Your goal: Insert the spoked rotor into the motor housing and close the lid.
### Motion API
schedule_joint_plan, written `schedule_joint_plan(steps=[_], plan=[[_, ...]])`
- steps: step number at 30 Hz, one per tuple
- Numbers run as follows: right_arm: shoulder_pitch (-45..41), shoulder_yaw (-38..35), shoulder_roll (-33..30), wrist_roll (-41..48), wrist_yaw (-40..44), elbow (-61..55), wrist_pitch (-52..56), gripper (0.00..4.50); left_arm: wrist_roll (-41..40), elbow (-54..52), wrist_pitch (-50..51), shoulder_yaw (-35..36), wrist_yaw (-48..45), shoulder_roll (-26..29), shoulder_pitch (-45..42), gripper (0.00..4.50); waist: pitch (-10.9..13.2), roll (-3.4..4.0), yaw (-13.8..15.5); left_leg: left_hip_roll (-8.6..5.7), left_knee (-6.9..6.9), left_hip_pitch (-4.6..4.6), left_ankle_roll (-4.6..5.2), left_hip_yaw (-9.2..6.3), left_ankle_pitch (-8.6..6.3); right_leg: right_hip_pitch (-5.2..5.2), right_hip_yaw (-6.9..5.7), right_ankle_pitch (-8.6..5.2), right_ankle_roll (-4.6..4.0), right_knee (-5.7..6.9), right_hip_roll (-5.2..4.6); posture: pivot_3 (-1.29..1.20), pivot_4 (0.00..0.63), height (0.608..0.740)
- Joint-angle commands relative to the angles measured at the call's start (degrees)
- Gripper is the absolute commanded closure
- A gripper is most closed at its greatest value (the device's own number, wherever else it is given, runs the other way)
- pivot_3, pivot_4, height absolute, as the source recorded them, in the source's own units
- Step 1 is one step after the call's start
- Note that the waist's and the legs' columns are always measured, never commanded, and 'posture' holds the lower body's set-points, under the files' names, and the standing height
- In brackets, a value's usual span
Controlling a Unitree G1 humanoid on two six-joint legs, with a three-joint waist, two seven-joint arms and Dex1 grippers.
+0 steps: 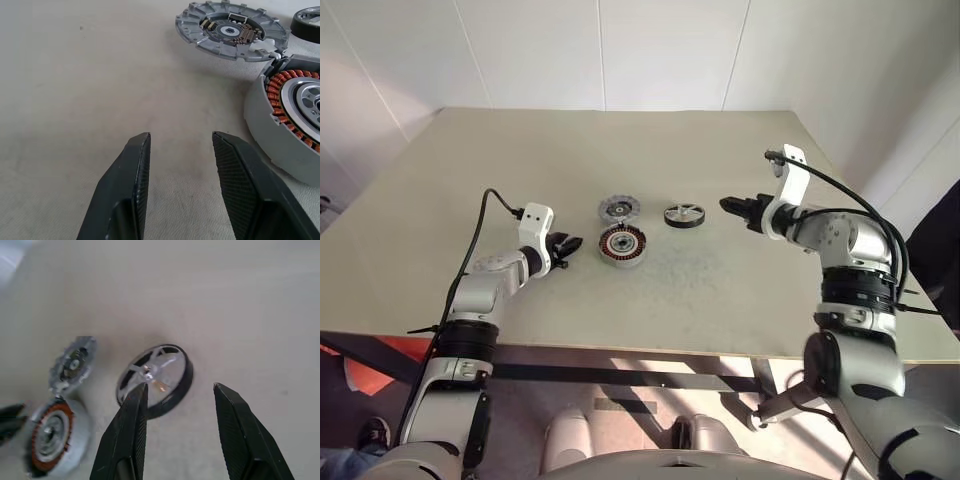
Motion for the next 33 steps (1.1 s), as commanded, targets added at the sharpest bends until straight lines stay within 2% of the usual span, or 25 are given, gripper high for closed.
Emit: schedule_joint_plan(steps=[1,4,9,22,23,24,28,33], plan=[[-3.4,-9.8,4.0,3.1,-10.5,1.7,2.8,2.19,0.0,-1.4,-0.8,0.4,-0.3,0.7,-1.4,2.44,0.0,0.00,0.2,0.01,0.00,0.00,-0.04,-0.01,0.02,0.01,-0.01,0.00,0.00,0.00,0.00,0.00,0.000,0.740],[-3.5,-12.6,6.7,3.4,-15.8,3.5,2.2,2.19,-0.1,-2.4,-0.3,0.7,-0.4,1.4,-0.8,2.44,0.0,0.01,0.3,0.00,-0.03,-0.05,-0.09,0.00,0.05,0.03,-0.04,0.00,0.01,-0.09,-0.02,0.00,0.000,0.740],[-3.2,-12.7,7.9,3.6,-19.9,5.1,0.9,2.19,-0.3,-4.1,0.4,1.1,0.0,2.4,0.6,2.44,0.0,0.10,0.2,-0.02,-0.10,-0.22,-0.09,0.00,0.04,-0.14,-0.05,0.00,0.02,-0.17,-0.01,0.00,0.000,0.740],[-4.3,-12.4,9.9,7.8,-21.0,13.6,-4.7,2.19,0.2,-4.4,0.6,1.2,0.3,2.9,0.7,2.44,0.0,0.10,0.1,0.00,-0.13,-0.21,-0.12,0.00,0.06,-0.14,-0.07,-0.01,0.04,-0.18,-0.01,0.00,0.000,0.740],[-4.5,-12.3,10.0,8.4,-20.8,13.9,-5.2,2.57,0.2,-4.3,0.5,1.1,0.3,2.9,0.6,2.44,0.0,0.10,0.0,0.00,-0.13,-0.21,-0.12,0.00,0.06,-0.14,-0.07,-0.01,0.04,-0.18,-0.01,0.00,0.000,0.740],[-4.6,-12.2,10.0,8.8,-20.8,14.1,-5.5,2.73,0.3,-4.3,0.5,1.1,0.3,2.9,0.6,2.44,0.0,0.10,0.1,0.00,-0.13,-0.21,-0.12,0.00,0.06,-0.14,-0.07,-0.01,0.04,-0.18,-0.01,0.00,0.000,0.740],[-5.1,-11.0,9.8,10.7,-19.6,13.4,-5.7,4.11,0.4,-4.2,0.4,1.1,0.2,3.0,0.7,2.44,0.0,0.10,0.1,0.00,-0.13,-0.23,-0.11,0.00,0.06,-0.14,-0.08,-0.01,0.04,-0.19,-0.01,0.00,0.000,0.740],[-7.3,-13.9,10.3,18.0,-18.3,10.5,-2.9,4.14,0.5,-4.2,0.3,1.0,0.2,2.9,0.8,2.44,0.0,0.10,0.1,0.00,-0.12,-0.23,-0.11,0.00,0.06,-0.14,-0.08,-0.01,0.04,-0.18,-0.01,0.00,0.000,0.740]])
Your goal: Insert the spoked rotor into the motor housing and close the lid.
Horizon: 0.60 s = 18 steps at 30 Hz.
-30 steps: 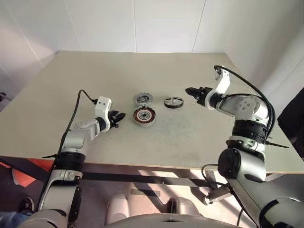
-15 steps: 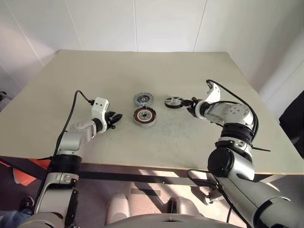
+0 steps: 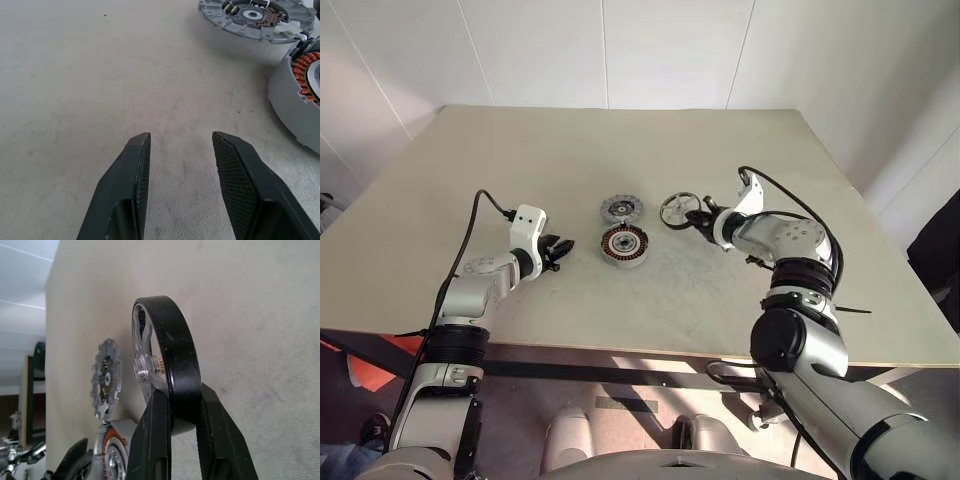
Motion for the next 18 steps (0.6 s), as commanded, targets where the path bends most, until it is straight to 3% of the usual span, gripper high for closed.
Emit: schedule_joint_plan(steps=[1,5,10,18], plan=[[-4.3,-3.7,0.4,9.4,1.4,-4.5,3.7,4.14,0.1,-1.6,-1.0,0.4,0.1,0.4,-0.9,2.44,0.0,0.01,0.0,0.00,0.00,-0.01,0.00,0.00,0.00,0.00,0.00,0.00,0.00,0.00,0.00,0.00,0.000,0.740],[-3.4,-3.8,0.9,17.2,2.4,-10.9,15.9,4.14,0.3,-1.6,-1.1,0.1,-0.1,0.3,-0.9,2.44,0.0,0.00,0.1,0.00,-0.03,-0.03,0.01,0.00,-0.01,-0.02,-0.02,0.00,0.00,-0.03,0.01,0.00,0.000,0.740],[-1.5,-3.3,3.7,18.1,-1.1,-16.4,26.9,4.14,0.6,-1.1,-1.2,0.0,-0.3,0.4,-1.3,2.44,0.0,0.00,0.1,0.01,-0.06,-0.01,0.00,0.00,0.00,-0.01,-0.02,0.00,0.00,-0.05,0.01,0.00,0.000,0.740],[0.3,-3.6,9.7,13.5,-6.0,-16.7,27.9,4.14,0.7,-0.9,-1.3,0.0,-0.2,0.2,-1.4,2.44,0.0,0.00,0.2,0.01,-0.19,0.00,-0.22,-0.02,0.13,-0.03,-0.03,-0.02,0.04,-0.04,0.00,0.00,0.000,0.740]])
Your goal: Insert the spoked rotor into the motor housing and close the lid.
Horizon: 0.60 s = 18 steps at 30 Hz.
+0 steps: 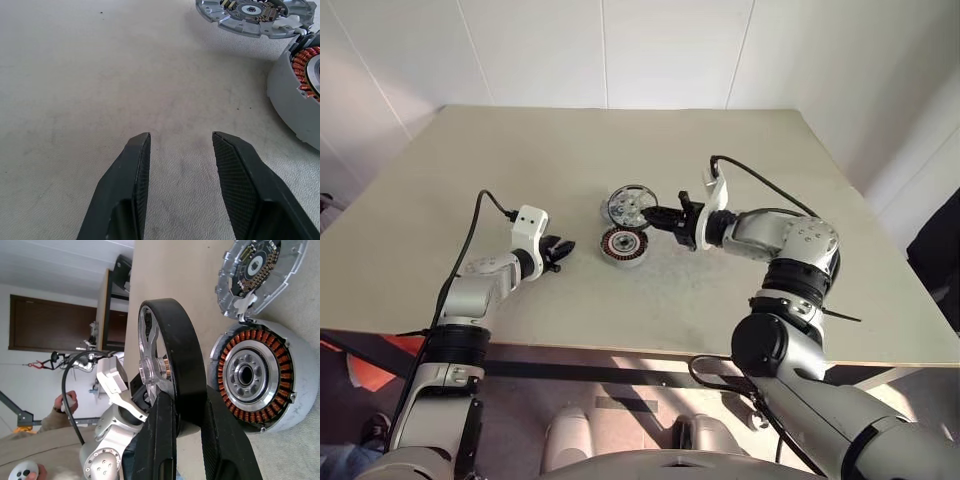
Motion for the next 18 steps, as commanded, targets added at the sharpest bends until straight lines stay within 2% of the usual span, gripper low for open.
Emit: schedule_joint_plan(steps=[1,18], plan=[[0.1,0.7,1.5,-0.5,-0.6,-1.9,0.6,4.14,-0.1,-1.1,-1.2,0.5,0.0,0.3,-1.1,2.44,0.0,0.00,0.0,0.00,-0.02,0.00,-0.01,0.00,0.00,0.00,-0.01,0.00,0.00,0.00,0.00,0.00,0.000,0.740],[2.0,4.3,4.3,-6.9,0.5,0.2,-2.4,4.14,0.1,-1.6,-1.4,0.9,0.4,0.8,-0.8,2.44,0.0,0.00,0.1,0.00,-0.09,-0.03,-0.04,-0.02,0.03,-0.03,-0.04,0.00,0.03,-0.05,0.01,0.00,0.000,0.740]])
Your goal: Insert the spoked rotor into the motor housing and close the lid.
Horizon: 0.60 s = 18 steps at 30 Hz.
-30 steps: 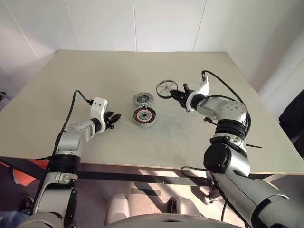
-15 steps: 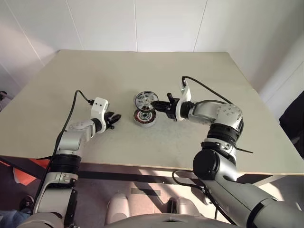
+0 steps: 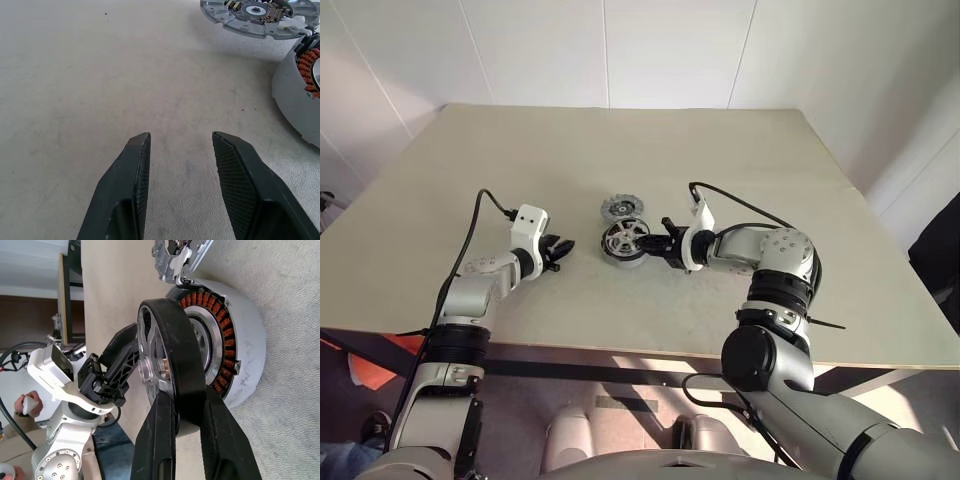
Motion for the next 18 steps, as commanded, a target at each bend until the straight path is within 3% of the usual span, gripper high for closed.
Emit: schedule_joint_plan(steps=[1,18], plan=[[-1.4,0.6,1.9,0.2,0.8,0.1,-1.4,4.14,0.0,-1.6,-1.0,0.9,0.2,0.7,-0.7,2.44,0.0,0.00,0.0,0.00,0.00,0.00,0.00,0.00,0.00,0.00,0.00,0.00,0.00,0.00,0.00,0.00,0.000,0.740],[-3.7,1.1,4.5,1.4,1.3,0.5,-2.2,4.14,0.3,-2.4,-0.8,0.6,0.3,1.1,0.4,2.44,0.0,0.00,0.0,0.00,0.00,0.01,0.00,0.00,0.00,0.00,0.00,0.00,0.00,0.01,0.00,0.00,0.000,0.740]])
